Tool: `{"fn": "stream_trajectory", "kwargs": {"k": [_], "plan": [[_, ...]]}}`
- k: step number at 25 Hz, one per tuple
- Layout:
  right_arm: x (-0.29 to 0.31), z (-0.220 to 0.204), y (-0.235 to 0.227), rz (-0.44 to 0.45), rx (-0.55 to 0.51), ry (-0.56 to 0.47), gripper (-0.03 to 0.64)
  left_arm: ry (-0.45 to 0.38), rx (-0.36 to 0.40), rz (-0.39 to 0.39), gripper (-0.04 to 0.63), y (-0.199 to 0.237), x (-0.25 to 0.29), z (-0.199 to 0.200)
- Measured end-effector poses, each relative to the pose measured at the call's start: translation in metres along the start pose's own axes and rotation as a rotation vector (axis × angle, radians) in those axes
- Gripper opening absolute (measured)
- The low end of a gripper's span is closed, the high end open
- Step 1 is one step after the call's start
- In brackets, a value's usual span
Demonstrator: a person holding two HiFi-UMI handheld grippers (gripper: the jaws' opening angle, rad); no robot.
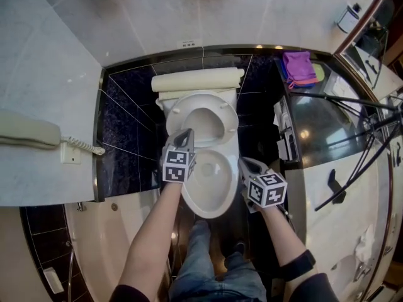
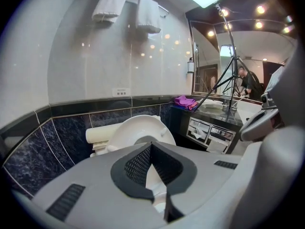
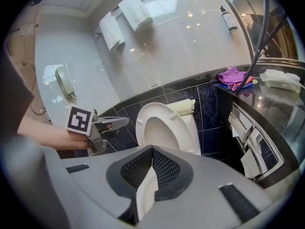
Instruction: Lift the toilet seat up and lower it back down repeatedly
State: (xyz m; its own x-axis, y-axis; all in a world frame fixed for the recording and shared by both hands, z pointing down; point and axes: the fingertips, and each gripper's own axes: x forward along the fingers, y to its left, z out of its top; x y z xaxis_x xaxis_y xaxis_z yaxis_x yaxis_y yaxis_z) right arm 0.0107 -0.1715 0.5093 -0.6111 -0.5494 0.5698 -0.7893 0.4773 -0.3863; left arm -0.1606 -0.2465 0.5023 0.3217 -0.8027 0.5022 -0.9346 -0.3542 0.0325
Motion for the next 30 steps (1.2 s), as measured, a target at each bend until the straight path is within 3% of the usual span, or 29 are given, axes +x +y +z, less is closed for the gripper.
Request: {"fn": "stream_trajectory", "kwargs": {"k": [8,20,27,30], "plan": [[-0.069,0.008,0.032,0.042,-0.165,-0.025,0.017,-0.012,0.010,0.056,-0.008,-0.053,-0.120,0.005],[-0.229,-0.015,0.062,0.092,-0.214,-0.085,0.017,-0.092,0.019,0.135,-0.008,-0.146,-0.306,0.018],[-0.287,-0.044,0.070,0.083,-0.327,-0.073,0.017,-0.129,-0.019,0.177,-0.008,-0.165,-0.377,0.007],[-0.304,-0.052,0.063,0.076,-0.326,-0.073,0.017,-0.134,-0.025,0.194,-0.008,-0.166,-0.401,-0.002]]}}
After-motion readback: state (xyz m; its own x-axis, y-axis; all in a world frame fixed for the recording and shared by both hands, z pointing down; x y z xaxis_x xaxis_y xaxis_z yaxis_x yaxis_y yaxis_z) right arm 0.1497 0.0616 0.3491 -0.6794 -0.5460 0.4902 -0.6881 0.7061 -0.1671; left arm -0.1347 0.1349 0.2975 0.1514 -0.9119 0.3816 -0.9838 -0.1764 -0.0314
